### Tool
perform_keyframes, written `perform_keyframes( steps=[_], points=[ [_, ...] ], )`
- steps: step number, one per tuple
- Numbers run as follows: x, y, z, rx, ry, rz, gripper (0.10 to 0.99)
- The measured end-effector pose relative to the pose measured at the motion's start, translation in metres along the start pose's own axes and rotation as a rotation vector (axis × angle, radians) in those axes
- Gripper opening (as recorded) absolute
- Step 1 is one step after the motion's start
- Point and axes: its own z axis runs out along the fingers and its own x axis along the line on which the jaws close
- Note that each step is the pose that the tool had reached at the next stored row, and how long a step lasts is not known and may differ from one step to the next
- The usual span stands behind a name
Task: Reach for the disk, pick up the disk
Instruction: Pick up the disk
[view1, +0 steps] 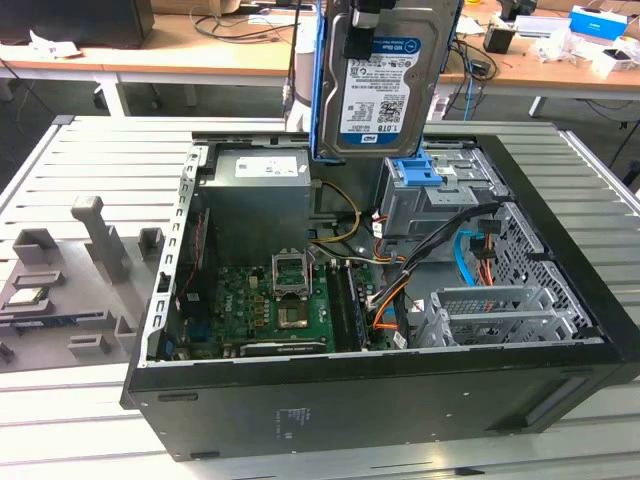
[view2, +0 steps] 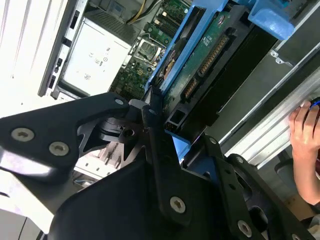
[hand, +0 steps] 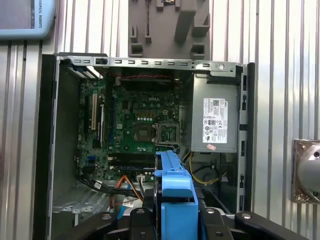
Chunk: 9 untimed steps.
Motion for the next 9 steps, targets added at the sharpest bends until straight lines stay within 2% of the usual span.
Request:
perform_keyframes(
  steps=[9],
  points=[
    [0.023,0.0009,0.0003,0.0,0.0,0.0,0.365]
  ],
)
